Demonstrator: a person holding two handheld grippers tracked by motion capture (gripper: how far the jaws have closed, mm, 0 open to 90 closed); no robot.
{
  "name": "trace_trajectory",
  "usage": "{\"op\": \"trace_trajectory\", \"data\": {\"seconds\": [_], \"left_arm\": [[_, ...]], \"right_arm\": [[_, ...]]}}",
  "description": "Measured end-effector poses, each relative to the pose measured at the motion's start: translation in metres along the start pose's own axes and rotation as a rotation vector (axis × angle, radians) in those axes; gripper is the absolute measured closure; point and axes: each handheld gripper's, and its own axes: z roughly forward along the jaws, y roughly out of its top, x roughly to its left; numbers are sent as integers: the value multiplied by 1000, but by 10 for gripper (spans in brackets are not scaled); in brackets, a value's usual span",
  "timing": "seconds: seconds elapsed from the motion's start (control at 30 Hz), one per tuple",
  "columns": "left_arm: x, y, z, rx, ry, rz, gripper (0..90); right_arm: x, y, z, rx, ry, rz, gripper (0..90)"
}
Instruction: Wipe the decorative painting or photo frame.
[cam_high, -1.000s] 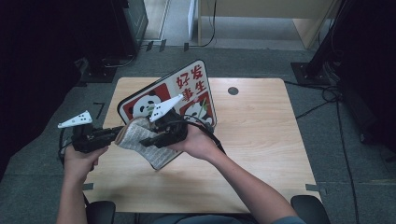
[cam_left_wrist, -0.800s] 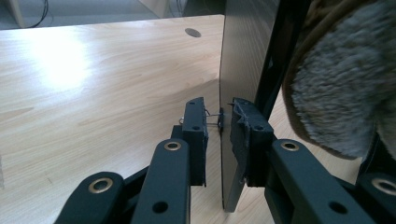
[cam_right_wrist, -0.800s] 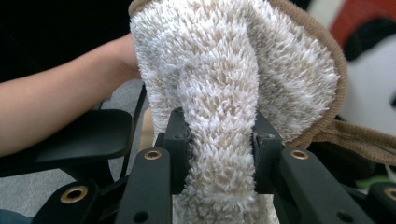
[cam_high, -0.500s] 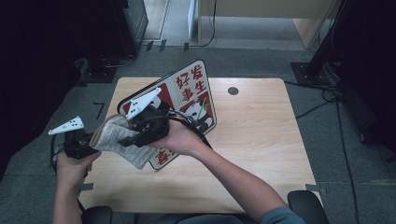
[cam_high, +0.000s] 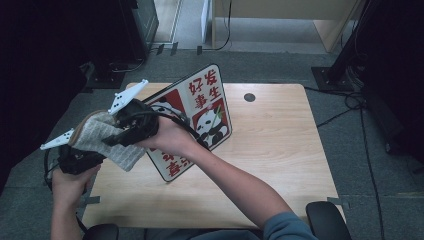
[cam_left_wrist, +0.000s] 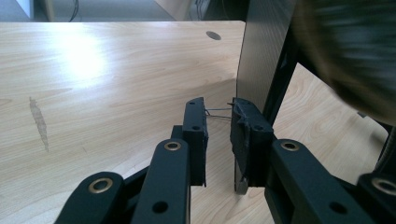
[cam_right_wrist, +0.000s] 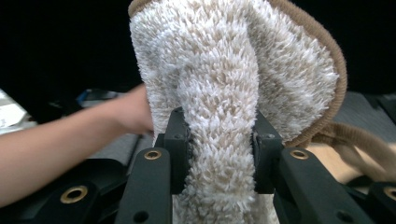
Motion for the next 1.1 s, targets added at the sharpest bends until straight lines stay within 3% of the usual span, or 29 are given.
{"op": "trace_trajectory", "data": {"seconds": [0.1,0.23,0.33,0.93,1.1], "left_arm": [[0,0,1,-4,-1,-5,762],[-1,3,3,4,-16,7,762],[-1,5,5,2,-21,9,762],[2,10,12,0,-43,23,763],[2,12,14,14,-31,31,762]], "right_arm": [[-6,-6,-2,-19,-25,-3,675],[-17,-18,-10,-18,-51,66,675],[-20,-24,-13,-21,-54,82,677],[-19,-39,-20,-16,-56,125,678],[-19,-41,-19,-12,-57,127,678]]}}
